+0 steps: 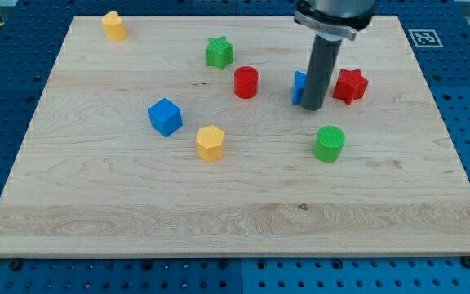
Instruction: Slide the blue triangle towards the top center
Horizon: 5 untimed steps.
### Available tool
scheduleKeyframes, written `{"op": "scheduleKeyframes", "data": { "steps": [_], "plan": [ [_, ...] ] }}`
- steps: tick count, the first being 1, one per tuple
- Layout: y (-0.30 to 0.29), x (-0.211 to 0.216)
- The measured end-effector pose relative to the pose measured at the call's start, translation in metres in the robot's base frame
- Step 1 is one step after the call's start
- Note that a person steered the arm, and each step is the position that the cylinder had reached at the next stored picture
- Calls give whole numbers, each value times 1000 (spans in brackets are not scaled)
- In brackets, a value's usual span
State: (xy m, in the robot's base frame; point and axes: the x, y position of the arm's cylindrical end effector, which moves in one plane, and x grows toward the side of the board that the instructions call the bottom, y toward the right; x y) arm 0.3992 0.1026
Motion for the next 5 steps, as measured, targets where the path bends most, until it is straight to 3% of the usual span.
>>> {"op": "scheduleKeyframes", "data": {
  "steps": [5],
  "plan": [
    [-51, -141]
  ]
}}
